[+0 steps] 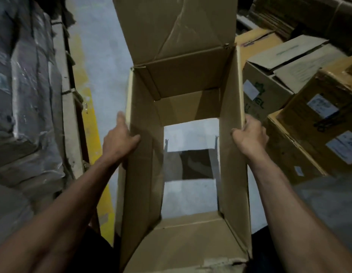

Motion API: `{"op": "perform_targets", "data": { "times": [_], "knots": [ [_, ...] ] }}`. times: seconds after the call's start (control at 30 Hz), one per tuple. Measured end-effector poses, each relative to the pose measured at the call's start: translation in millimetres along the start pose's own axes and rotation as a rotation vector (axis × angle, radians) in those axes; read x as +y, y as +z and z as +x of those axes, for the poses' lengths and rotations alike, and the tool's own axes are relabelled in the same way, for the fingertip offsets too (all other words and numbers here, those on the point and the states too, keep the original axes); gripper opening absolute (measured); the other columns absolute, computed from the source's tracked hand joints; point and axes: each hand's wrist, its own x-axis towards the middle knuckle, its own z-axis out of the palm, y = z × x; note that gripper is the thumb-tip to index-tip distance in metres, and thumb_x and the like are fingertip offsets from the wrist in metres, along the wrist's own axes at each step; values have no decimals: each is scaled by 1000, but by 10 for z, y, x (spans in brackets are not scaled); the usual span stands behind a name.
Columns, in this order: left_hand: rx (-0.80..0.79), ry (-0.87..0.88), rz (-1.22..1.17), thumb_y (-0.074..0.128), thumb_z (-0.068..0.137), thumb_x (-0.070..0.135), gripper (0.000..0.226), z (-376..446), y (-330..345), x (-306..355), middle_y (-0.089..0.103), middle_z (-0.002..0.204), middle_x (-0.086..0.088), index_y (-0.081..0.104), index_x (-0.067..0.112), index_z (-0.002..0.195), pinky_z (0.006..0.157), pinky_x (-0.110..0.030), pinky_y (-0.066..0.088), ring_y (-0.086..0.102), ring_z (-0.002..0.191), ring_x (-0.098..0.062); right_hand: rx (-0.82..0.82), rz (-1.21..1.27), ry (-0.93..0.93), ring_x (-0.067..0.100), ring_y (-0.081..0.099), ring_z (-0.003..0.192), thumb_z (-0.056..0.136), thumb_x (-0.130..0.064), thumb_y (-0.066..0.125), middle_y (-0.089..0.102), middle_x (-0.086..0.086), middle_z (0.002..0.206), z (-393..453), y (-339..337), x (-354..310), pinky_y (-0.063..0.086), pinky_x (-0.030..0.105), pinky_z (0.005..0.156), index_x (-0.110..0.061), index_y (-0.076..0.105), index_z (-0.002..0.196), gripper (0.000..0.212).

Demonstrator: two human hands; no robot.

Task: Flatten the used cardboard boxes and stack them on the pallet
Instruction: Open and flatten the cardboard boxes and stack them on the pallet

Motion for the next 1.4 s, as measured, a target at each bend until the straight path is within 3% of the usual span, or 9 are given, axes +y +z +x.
{"op": "perform_targets", "data": {
  "times": [0.23, 0.43, 0.6, 0.73, 0.8, 0.9, 1.03, 1.13, 1.4],
  "knots": [
    [-108, 254, -71, 49, 71, 35, 86, -430, 76, 295, 67, 116, -14, 18, 35, 151, 85, -47, 54, 66, 97, -40, 168, 178, 76, 29, 58, 121, 99, -18, 60, 60, 8, 131, 114, -262, -147, 47, 33, 86, -20, 51, 139, 42],
    [-238, 429, -96, 58, 90, 20, 76, -716, 136, 528, 63, 122, -2, 22, 34, 154, 74, -21, 35, 64, 104, -28, 209, 237, -9, 20, 60, 114, 99, -20, 58, 61, 4, 125, 102, -362, -264, 46, 30, 85, -21, 47, 143, 46],
    [-372, 508, -151, 53, 80, 24, 76, -900, 381, 576, 69, 106, -2, 21, 57, 141, 81, -32, 47, 66, 93, -27, 163, 220, 0, 23, 55, 113, 100, -22, 53, 55, 1, 117, 146, -317, -228, 44, 33, 88, -17, 33, 152, 56],
    [-463, 494, -153, 47, 100, 46, 62, -1061, 592, 707, 54, 144, 0, 17, 42, 154, 103, -40, 42, 54, 125, -27, 176, 174, 31, 34, 47, 133, 101, -19, 50, 52, 14, 138, 174, -323, -202, 42, 42, 104, -12, 28, 154, 59],
    [-479, 459, -131, 46, 91, 68, 80, -1148, 666, 784, 41, 153, 0, 10, 37, 156, 107, -49, 41, 49, 132, -28, 192, 144, 49, 33, 49, 131, 101, -19, 51, 54, 13, 136, 170, -329, -199, 45, 41, 100, -12, 27, 154, 59],
    [-340, 385, 47, 66, 81, 63, 95, -1264, 739, 937, 49, 143, -4, 11, 31, 152, 93, -45, 45, 56, 120, -35, 198, 115, 35, 33, 49, 131, 101, -20, 51, 54, 13, 135, 164, -340, -204, 45, 43, 101, -13, 26, 155, 60],
    [-141, 389, 75, 61, 89, 34, 57, -1242, 817, 975, 66, 113, -6, 34, 26, 138, 71, -34, 37, 62, 97, -35, 202, 138, -2, 30, 52, 129, 102, -20, 49, 57, 10, 135, 159, -319, -218, 42, 41, 105, -13, 23, 157, 61],
    [-106, 426, 14, 59, 90, 28, 50, -1161, 764, 902, 69, 107, -10, 43, 22, 138, 72, -35, 41, 62, 95, -37, 130, 232, -84, 24, 57, 124, 105, -28, 44, 61, 4, 129, 152, -241, -252, 43, 41, 108, -17, 26, 156, 55],
    [44, 160, -506, 78, 77, 32, 27, -494, 321, 828, 71, 92, 0, 64, 21, 97, 81, -37, 55, 68, 92, -27, -268, 245, -159, 27, 18, 153, 107, -44, 35, 15, 1, 168, 75, 101, -132, 19, 49, 123, -24, 3, 161, 67]
  ]
}}
